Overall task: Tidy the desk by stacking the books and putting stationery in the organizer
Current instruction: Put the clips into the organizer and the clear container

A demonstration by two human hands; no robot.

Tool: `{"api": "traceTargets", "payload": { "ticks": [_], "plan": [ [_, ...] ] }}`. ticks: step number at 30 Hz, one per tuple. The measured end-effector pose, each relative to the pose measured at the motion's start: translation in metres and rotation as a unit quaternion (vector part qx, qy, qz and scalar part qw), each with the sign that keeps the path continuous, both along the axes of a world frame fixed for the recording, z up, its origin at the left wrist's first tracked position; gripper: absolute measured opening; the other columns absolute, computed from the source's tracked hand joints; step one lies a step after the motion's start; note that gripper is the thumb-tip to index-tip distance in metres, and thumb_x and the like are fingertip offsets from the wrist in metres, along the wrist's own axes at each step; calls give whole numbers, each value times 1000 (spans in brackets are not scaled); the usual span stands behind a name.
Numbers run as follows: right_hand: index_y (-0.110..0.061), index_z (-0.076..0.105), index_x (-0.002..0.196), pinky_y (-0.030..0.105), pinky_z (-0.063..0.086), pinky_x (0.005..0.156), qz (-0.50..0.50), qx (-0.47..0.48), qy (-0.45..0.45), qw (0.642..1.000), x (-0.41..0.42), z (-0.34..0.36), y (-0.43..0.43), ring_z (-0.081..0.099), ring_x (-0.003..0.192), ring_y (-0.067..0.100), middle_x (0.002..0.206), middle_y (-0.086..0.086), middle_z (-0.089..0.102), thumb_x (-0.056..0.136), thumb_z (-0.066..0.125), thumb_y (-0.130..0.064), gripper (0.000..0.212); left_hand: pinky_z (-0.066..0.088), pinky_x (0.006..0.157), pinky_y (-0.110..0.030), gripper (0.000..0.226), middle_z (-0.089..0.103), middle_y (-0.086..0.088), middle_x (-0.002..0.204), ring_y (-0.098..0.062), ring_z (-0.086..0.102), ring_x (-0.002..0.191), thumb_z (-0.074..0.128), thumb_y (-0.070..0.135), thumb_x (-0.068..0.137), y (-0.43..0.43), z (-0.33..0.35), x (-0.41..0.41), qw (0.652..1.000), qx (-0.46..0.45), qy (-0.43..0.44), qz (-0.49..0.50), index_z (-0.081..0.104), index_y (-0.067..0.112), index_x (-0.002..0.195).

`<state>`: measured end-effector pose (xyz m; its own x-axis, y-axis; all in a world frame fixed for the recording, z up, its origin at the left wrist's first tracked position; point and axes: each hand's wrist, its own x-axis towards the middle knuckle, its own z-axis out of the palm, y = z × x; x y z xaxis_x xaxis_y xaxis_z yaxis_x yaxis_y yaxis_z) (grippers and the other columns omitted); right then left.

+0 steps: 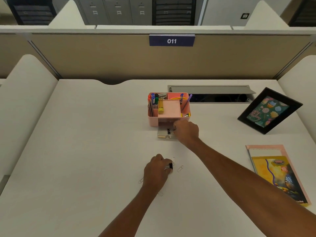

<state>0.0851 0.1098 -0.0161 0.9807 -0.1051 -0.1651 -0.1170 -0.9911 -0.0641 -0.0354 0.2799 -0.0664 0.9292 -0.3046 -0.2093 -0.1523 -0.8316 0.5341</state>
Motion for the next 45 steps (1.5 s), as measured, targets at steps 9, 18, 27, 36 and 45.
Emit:
{"api": "traceTargets", "payload": {
  "ticks": [9,18,27,36,45],
  "plan": [
    [-27,70,119,31,53,74,-29,72,-42,996,-45,9,-17,73,97,27,123,5,74,98,67,-38,24,54,72,-32,18,54,9,102,-13,58,94,61,39,97,-7,2,5,997,34,-59,-25,73,31,108],
    [-33,70,123,26,40,73,-79,126,-9,989,-93,2,-39,71,99,22,110,-1,77,100,63,-46,28,53,83,-34,32,60,9,113,-13,56,107,63,50,93,-8,0,1,997,41,-31,-54,69,32,119],
    [-37,70,116,31,53,77,-99,145,17,984,-125,-17,-51,70,92,21,94,-6,75,96,62,-51,25,53,76,-30,29,58,11,108,-13,58,103,64,48,93,-6,-1,2,995,40,-75,-44,70,32,116],
    [-39,68,116,31,51,79,-98,152,39,983,-141,-25,-50,70,96,21,96,-6,75,96,61,-52,25,52,83,-31,36,72,7,118,-16,67,108,61,50,99,-20,43,73,987,19,-138,76,67,36,132],
    [-38,67,119,30,50,79,-83,164,36,982,-150,-33,-38,70,97,19,98,-6,76,96,59,-53,28,57,79,-33,28,77,2,113,-22,71,98,69,38,96,-42,40,128,990,71,-83,94,75,27,122]
  ]
}}
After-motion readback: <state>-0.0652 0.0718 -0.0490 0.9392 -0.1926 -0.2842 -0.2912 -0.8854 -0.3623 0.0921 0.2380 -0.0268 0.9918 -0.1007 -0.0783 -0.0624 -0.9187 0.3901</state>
